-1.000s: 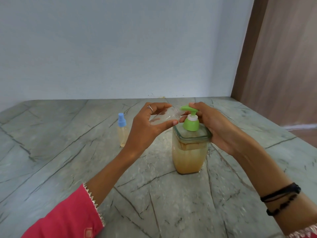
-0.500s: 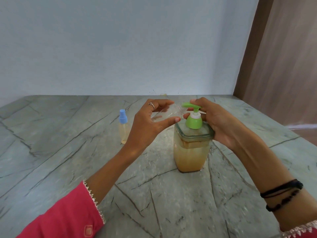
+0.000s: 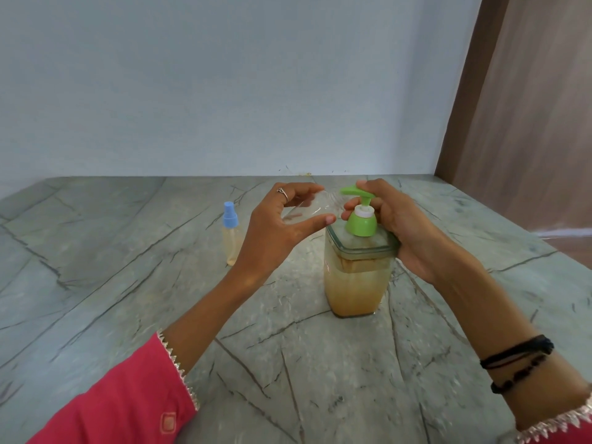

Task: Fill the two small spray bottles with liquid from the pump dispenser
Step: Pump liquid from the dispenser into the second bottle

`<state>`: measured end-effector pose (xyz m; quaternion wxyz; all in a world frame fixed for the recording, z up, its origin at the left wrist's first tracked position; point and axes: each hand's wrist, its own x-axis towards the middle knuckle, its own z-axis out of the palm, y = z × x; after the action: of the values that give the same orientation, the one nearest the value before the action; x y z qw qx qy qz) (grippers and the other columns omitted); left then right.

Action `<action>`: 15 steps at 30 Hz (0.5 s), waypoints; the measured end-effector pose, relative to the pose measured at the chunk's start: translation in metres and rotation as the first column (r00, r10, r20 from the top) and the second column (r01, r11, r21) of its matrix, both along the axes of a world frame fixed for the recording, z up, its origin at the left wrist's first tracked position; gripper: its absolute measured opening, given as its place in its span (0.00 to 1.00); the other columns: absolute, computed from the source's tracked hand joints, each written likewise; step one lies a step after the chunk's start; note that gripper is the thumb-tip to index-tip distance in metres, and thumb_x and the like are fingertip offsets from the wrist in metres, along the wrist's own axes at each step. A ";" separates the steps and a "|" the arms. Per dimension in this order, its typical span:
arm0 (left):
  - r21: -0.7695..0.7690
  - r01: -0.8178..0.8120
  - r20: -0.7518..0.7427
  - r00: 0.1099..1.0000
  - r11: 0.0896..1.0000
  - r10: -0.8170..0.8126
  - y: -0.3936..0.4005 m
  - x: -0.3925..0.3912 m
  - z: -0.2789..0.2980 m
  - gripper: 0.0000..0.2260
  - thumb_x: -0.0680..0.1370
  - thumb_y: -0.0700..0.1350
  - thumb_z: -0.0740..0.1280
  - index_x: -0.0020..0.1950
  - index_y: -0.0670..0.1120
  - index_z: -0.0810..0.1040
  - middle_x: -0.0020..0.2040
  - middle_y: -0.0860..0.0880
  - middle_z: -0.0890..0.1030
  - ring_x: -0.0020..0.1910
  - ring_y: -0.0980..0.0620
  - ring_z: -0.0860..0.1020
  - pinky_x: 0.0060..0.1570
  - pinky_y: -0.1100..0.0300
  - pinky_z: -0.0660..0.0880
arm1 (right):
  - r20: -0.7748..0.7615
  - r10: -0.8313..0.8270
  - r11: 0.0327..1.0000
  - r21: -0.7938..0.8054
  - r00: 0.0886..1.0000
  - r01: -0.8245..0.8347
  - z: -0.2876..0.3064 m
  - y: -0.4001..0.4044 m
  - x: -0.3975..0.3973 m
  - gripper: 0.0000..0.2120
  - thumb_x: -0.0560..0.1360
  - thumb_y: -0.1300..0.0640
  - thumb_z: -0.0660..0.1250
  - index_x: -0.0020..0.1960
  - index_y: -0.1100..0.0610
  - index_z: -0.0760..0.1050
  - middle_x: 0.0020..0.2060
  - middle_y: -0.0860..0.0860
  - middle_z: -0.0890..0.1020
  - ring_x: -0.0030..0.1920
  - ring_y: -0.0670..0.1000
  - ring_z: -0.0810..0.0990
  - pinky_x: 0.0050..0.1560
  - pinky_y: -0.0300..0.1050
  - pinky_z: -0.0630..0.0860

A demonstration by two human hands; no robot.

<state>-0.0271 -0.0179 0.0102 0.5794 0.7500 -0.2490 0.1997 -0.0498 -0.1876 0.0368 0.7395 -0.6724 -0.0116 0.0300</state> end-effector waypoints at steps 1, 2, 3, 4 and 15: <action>0.000 0.002 0.002 1.000 1.000 -0.002 0.000 0.000 0.000 0.18 0.63 0.53 0.72 0.52 0.56 0.76 0.51 0.54 0.78 0.50 0.68 0.76 0.49 0.74 0.72 | -0.002 0.015 1.000 -0.003 1.000 -0.015 0.001 -0.001 -0.001 0.16 0.75 0.44 0.63 0.46 0.57 0.78 0.36 0.49 0.83 0.32 0.44 0.81 0.31 0.33 0.77; 0.002 0.004 0.004 1.000 1.000 -0.004 0.001 0.000 0.001 0.18 0.63 0.53 0.72 0.51 0.57 0.76 0.51 0.54 0.78 0.50 0.68 0.76 0.49 0.74 0.72 | -0.004 0.030 1.000 -0.002 1.000 -0.030 0.001 -0.001 -0.001 0.16 0.75 0.44 0.63 0.47 0.57 0.78 0.37 0.49 0.83 0.33 0.44 0.81 0.32 0.33 0.77; 0.005 0.001 0.006 1.000 1.000 -0.001 0.001 0.000 0.000 0.18 0.63 0.54 0.72 0.51 0.57 0.76 0.51 0.55 0.78 0.50 0.68 0.76 0.49 0.74 0.72 | -0.007 0.042 0.999 -0.001 0.999 -0.042 0.002 -0.002 -0.002 0.16 0.75 0.43 0.64 0.48 0.57 0.78 0.38 0.49 0.83 0.34 0.44 0.81 0.33 0.34 0.77; 0.008 -0.002 0.010 1.000 1.000 0.002 0.001 0.000 0.000 0.18 0.63 0.54 0.72 0.51 0.58 0.75 0.50 0.56 0.78 0.50 0.68 0.76 0.50 0.74 0.72 | -0.012 0.052 0.999 0.000 0.999 -0.052 0.002 -0.003 -0.001 0.17 0.74 0.43 0.64 0.50 0.57 0.78 0.40 0.50 0.83 0.35 0.45 0.82 0.34 0.35 0.78; 0.007 0.000 -0.011 1.000 1.000 0.000 0.000 0.003 -0.003 0.17 0.66 0.48 0.75 0.52 0.55 0.76 0.51 0.55 0.78 0.50 0.68 0.76 0.48 0.74 0.72 | -0.019 0.046 0.999 0.020 0.999 -0.046 0.007 -0.006 0.004 0.09 0.76 0.50 0.65 0.47 0.54 0.79 0.38 0.50 0.85 0.35 0.47 0.82 0.35 0.38 0.81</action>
<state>-0.0240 -0.0176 0.0075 0.5780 0.7533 -0.2462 0.1946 -0.0456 -0.1937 0.0440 0.7452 -0.6643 -0.0200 0.0536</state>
